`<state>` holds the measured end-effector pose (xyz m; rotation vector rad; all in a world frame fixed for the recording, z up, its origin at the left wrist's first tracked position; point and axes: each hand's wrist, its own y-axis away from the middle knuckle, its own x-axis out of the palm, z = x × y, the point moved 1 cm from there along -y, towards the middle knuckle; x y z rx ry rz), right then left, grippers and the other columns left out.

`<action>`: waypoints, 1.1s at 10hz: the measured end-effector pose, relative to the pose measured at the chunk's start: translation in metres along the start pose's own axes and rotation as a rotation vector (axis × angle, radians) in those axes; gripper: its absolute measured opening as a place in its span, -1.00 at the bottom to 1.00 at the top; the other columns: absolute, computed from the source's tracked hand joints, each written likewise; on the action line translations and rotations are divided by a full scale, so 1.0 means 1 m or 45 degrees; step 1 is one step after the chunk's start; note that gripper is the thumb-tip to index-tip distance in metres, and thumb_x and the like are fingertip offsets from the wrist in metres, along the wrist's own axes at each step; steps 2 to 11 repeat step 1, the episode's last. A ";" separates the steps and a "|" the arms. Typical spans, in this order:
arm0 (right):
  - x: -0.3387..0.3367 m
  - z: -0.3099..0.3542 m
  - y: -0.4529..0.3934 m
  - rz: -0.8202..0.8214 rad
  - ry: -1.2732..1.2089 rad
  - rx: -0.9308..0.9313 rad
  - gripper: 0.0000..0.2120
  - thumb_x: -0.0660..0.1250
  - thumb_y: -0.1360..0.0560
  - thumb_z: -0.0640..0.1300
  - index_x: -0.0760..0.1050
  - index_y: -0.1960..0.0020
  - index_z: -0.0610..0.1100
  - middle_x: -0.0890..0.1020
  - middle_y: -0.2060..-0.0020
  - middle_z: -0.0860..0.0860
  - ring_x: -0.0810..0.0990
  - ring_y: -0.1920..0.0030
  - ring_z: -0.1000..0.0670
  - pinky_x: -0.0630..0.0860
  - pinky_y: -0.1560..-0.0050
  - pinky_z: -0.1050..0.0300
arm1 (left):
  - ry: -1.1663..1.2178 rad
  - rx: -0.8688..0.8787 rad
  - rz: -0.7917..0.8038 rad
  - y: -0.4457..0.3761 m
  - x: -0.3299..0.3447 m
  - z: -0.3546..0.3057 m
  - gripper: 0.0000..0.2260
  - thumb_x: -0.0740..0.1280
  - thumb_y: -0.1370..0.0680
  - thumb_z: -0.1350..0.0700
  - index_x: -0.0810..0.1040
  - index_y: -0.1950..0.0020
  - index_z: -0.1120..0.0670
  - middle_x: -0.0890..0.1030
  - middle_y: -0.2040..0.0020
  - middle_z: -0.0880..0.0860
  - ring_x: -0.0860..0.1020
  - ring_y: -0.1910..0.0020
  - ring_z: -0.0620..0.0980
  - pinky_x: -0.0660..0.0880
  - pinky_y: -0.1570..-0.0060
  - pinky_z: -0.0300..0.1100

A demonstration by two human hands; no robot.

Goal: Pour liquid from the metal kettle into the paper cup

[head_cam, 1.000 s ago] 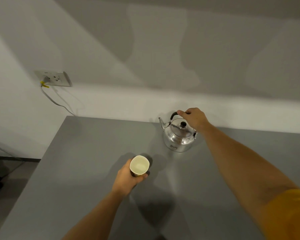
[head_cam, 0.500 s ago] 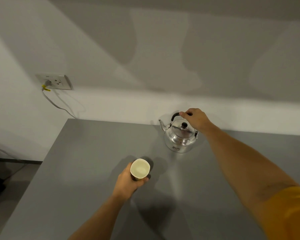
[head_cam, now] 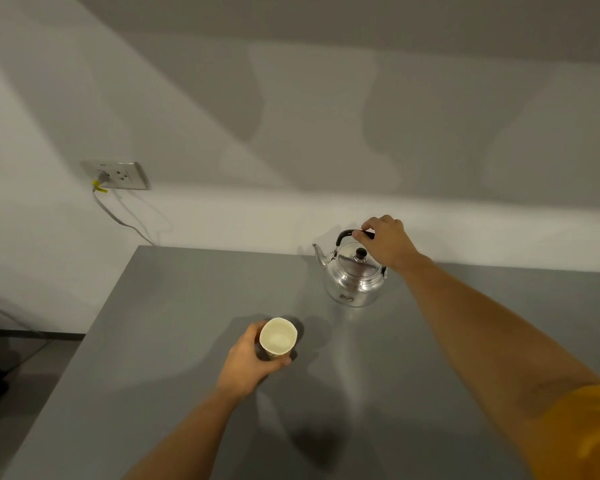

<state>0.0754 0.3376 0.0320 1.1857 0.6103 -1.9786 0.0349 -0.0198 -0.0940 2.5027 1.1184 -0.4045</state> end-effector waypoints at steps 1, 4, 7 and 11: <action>-0.003 0.013 0.017 -0.058 0.047 -0.083 -0.63 0.29 -0.59 0.14 0.56 -0.24 -0.09 0.50 -0.20 -0.12 0.35 -0.28 -0.15 0.41 -0.24 -0.08 | 0.034 0.096 0.023 0.009 -0.010 -0.008 -0.18 0.70 -0.18 -0.14 0.45 -0.38 -0.19 0.62 -0.25 -0.20 0.54 -0.26 -0.28 0.42 -0.20 -0.37; -0.003 0.013 0.017 -0.058 0.047 -0.083 -0.63 0.29 -0.59 0.14 0.56 -0.24 -0.09 0.50 -0.20 -0.12 0.35 -0.28 -0.15 0.41 -0.24 -0.08 | 0.034 0.096 0.023 0.009 -0.010 -0.008 -0.18 0.70 -0.18 -0.14 0.45 -0.38 -0.19 0.62 -0.25 -0.20 0.54 -0.26 -0.28 0.42 -0.20 -0.37; -0.003 0.013 0.017 -0.058 0.047 -0.083 -0.63 0.29 -0.59 0.14 0.56 -0.24 -0.09 0.50 -0.20 -0.12 0.35 -0.28 -0.15 0.41 -0.24 -0.08 | 0.034 0.096 0.023 0.009 -0.010 -0.008 -0.18 0.70 -0.18 -0.14 0.45 -0.38 -0.19 0.62 -0.25 -0.20 0.54 -0.26 -0.28 0.42 -0.20 -0.37; -0.003 0.013 0.017 -0.058 0.047 -0.083 -0.63 0.29 -0.59 0.14 0.56 -0.24 -0.09 0.50 -0.20 -0.12 0.35 -0.28 -0.15 0.41 -0.24 -0.08 | 0.034 0.096 0.023 0.009 -0.010 -0.008 -0.18 0.70 -0.18 -0.14 0.45 -0.38 -0.19 0.62 -0.25 -0.20 0.54 -0.26 -0.28 0.42 -0.20 -0.37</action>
